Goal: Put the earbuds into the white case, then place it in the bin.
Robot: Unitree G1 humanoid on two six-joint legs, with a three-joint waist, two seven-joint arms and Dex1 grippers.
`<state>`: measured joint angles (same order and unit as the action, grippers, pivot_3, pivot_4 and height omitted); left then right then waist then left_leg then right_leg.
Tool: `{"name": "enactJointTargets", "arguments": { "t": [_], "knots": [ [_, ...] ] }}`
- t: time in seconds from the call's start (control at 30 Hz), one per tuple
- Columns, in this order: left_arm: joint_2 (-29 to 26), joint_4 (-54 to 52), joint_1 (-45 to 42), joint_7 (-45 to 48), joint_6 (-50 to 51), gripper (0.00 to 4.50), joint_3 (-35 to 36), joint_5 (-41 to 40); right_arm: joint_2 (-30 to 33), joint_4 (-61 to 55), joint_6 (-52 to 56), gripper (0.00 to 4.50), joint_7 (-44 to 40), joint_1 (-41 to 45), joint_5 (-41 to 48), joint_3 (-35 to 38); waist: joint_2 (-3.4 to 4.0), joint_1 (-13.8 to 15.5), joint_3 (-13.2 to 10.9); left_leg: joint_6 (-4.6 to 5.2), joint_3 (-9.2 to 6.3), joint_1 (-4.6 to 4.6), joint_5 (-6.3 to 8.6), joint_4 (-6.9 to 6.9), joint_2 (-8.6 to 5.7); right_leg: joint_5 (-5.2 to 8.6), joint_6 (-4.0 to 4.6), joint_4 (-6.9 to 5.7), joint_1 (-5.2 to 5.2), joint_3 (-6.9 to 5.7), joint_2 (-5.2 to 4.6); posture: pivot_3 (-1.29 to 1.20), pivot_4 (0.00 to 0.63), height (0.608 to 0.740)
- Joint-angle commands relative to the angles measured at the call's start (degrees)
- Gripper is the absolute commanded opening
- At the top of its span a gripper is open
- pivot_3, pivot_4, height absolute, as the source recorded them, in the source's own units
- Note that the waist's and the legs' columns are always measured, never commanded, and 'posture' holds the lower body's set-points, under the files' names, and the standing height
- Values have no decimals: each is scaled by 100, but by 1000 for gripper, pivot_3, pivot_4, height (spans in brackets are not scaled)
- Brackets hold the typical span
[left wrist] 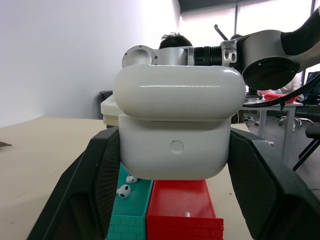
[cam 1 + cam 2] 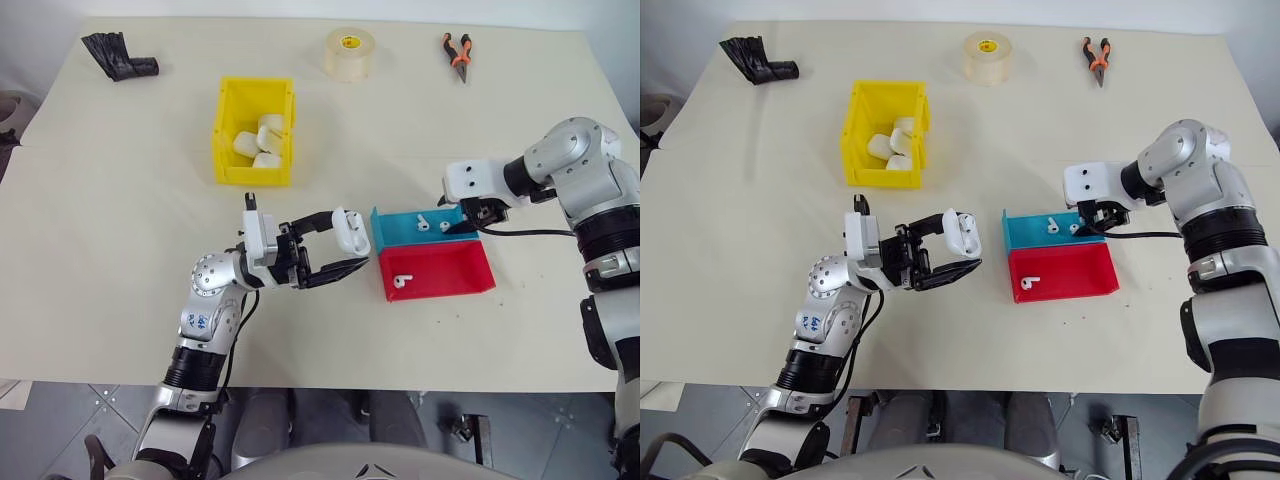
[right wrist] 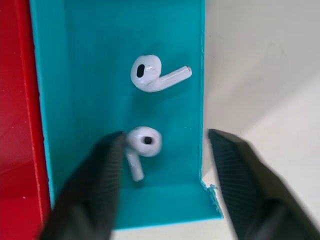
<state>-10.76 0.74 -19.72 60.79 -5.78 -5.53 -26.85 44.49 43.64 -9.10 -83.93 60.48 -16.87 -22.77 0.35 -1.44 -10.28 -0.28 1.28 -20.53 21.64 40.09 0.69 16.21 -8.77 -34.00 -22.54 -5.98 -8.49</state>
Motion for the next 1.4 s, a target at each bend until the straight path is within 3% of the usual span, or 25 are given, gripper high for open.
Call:
{"name": "enactJointTargets", "arguments": {
  "t": [0.03, 0.33, 0.43, 0.97, 1.1, 1.4],
  "knots": [
    [18, -155, 43, -35, -119, 2801, 23, -45, 48, -3, -45, 1939, -94, 74, -30, 13, 0, -6, 0, 0, 0, 0, 0, 0, 0, 0, 0, 0, 0, 0, 0, 0, 150, 740],
    [29, -156, 54, -49, -138, 2801, 8, -47, 48, -95, 85, 1939, -167, 9, -70, 15, 0, -4, 0, 0, 0, 0, 0, 0, 0, 0, 0, 0, 0, 0, 0, 0, 150, 740],
    [33, -151, 49, -46, -143, 2801, 3, -44, 28, -135, 106, 1437, -154, -42, -75, 27, 0, -5, 0, 0, 0, 0, 0, 0, 0, 0, 0, 0, 0, 0, 0, 0, 150, 740],
    [-7, -167, 40, -29, -126, 2801, 4, -53, -57, -224, 221, 1437, -124, -134, -62, 17, 0, -10, 0, 0, 0, 1, 0, 1, 1, 0, 0, -1, 0, 0, 0, 0, 150, 740],
    [-12, -176, 42, -34, -119, 2801, 3, -53, -64, -247, 235, 566, -124, -154, -47, 28, 0, -10, 0, 0, 0, 1, 0, 2, 1, 0, 0, -1, 1, 0, 0, 0, 150, 740],
    [-26, -161, -5, -12, -83, 2801, -20, -59, -1, -571, 453, 497, 26, -235, 182, 308, 0, -9, 0, 0, 0, 2, 0, 2, 1, 0, 0, -2, 1, 0, 0, 0, 150, 740]
  ]
}}
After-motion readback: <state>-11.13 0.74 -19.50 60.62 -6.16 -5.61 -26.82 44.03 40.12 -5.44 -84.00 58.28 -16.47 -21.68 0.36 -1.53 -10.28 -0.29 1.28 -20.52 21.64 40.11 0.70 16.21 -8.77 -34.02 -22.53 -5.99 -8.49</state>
